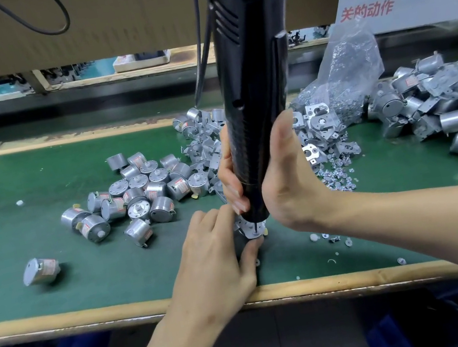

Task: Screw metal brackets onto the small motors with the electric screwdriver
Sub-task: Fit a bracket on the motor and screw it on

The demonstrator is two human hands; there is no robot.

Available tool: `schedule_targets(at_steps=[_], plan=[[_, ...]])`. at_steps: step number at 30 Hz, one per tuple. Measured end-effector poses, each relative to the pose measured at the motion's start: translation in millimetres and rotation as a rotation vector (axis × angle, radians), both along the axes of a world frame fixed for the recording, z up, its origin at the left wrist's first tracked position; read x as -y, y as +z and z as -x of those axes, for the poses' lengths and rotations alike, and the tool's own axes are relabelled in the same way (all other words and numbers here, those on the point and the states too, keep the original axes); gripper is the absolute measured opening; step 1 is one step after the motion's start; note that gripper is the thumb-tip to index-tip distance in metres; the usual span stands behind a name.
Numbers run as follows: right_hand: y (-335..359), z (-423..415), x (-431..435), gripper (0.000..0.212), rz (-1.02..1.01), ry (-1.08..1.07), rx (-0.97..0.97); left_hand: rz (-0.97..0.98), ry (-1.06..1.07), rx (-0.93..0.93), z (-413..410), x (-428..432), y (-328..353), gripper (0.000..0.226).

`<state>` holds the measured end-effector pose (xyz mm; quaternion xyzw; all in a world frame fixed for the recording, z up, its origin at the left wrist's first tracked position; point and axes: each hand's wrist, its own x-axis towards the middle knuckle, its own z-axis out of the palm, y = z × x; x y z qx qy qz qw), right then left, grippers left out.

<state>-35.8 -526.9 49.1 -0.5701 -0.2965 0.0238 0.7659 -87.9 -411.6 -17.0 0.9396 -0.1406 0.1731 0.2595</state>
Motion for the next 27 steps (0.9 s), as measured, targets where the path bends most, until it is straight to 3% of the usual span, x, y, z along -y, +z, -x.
schedule_targets(at_steps=[6, 13, 17, 19, 23, 27], plan=[[2.7, 4.0, 0.3, 0.098, 0.035, -0.052, 0.046, 0.006, 0.000, -0.029, -0.6, -0.6, 1.1, 0.026], [-0.8, 1.1, -0.6, 0.086, 0.008, -0.164, -0.008, 0.015, 0.019, -0.042, 0.4, -0.1, -1.4, 0.036], [-0.5, -6.9, 3.6, 0.084, -0.065, -0.048, -0.088, 0.048, 0.019, -0.038, -0.4, -0.4, -1.9, 0.034], [0.9, -11.4, 7.0, 0.096, -0.101, 0.013, -0.148, 0.053, 0.013, -0.042, -0.5, -1.0, -3.2, 0.035], [11.4, -20.1, 15.2, 0.076, -0.099, 0.066, -0.129, 0.076, -0.018, -0.076, -1.1, -2.8, -4.4, 0.043], [18.2, -29.0, 26.4, 0.076, -0.067, 0.091, -0.132, 0.120, -0.032, -0.062, 0.1, -3.7, -3.0, 0.043]])
